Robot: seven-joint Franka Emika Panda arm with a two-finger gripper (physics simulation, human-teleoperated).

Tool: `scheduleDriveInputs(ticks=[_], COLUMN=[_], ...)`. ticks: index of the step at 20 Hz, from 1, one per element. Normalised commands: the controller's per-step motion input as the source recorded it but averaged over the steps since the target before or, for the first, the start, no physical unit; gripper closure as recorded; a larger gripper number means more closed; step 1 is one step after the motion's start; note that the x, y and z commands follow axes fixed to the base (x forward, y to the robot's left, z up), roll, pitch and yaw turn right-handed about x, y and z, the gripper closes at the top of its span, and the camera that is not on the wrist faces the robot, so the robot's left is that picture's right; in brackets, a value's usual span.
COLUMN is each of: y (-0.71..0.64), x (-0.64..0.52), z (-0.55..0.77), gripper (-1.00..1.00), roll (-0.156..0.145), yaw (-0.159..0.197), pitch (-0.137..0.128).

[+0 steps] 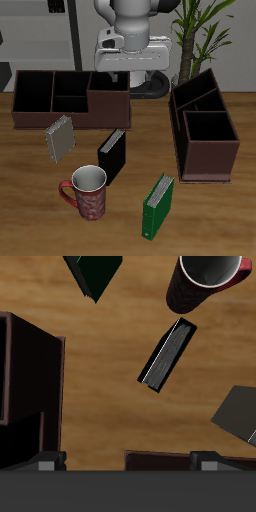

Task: Place the red mug into the left desk caddy's left compartment and place the green book into the left desk caddy's back compartment and place the black book into the back desk caddy's front compartment

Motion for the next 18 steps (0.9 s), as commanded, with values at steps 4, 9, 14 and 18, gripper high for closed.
scheduleDriveInputs(ticks=[4,9,14,18], y=[-0.30,-0.32,-0.27,-0.22], x=[0.52,0.76,0.75,0.42], z=[0.11,0.03,-0.05,-0.11], gripper=[-1.00,-1.00,-1.00,-1.00], roll=[-0.057,-0.042,-0.027,-0.026], yaw=[-0.013,-0.024,-0.046,-0.013], pitch=[-0.031,0.005,-0.004,-0.021])
